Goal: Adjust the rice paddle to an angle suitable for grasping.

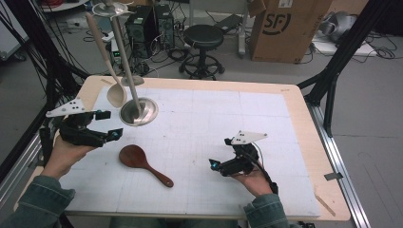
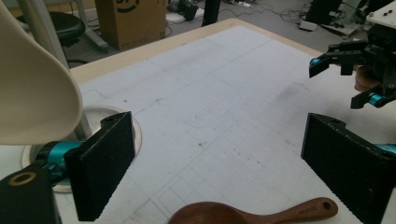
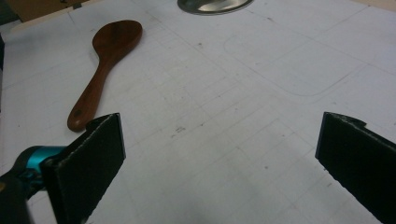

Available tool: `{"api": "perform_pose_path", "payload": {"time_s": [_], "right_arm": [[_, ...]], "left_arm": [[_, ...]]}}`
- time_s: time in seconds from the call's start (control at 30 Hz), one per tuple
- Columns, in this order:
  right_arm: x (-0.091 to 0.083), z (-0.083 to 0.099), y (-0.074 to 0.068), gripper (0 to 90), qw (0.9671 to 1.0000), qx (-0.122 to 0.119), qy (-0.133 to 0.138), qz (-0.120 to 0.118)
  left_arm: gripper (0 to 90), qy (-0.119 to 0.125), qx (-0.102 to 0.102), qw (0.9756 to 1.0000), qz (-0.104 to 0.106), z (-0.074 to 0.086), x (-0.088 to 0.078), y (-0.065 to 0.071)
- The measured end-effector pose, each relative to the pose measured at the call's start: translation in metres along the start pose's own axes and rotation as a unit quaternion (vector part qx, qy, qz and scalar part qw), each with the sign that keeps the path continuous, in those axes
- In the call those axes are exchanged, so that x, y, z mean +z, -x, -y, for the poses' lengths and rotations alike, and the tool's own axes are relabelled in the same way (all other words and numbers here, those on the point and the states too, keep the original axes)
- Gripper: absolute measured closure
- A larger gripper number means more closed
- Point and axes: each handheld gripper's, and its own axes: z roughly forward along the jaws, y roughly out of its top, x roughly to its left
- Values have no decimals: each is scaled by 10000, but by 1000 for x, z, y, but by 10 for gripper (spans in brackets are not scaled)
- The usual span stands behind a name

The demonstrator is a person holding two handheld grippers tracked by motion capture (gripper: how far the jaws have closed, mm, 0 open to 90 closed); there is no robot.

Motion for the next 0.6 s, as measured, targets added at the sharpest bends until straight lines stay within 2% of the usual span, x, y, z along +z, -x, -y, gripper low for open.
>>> {"api": "perform_pose_path", "payload": {"time_s": [0.6], "right_arm": [[10, -8, -20, 3, 9997, -176, -94, -147]], "left_arm": [[68, -172, 117, 9998, 77, 26, 5, 18]]}}
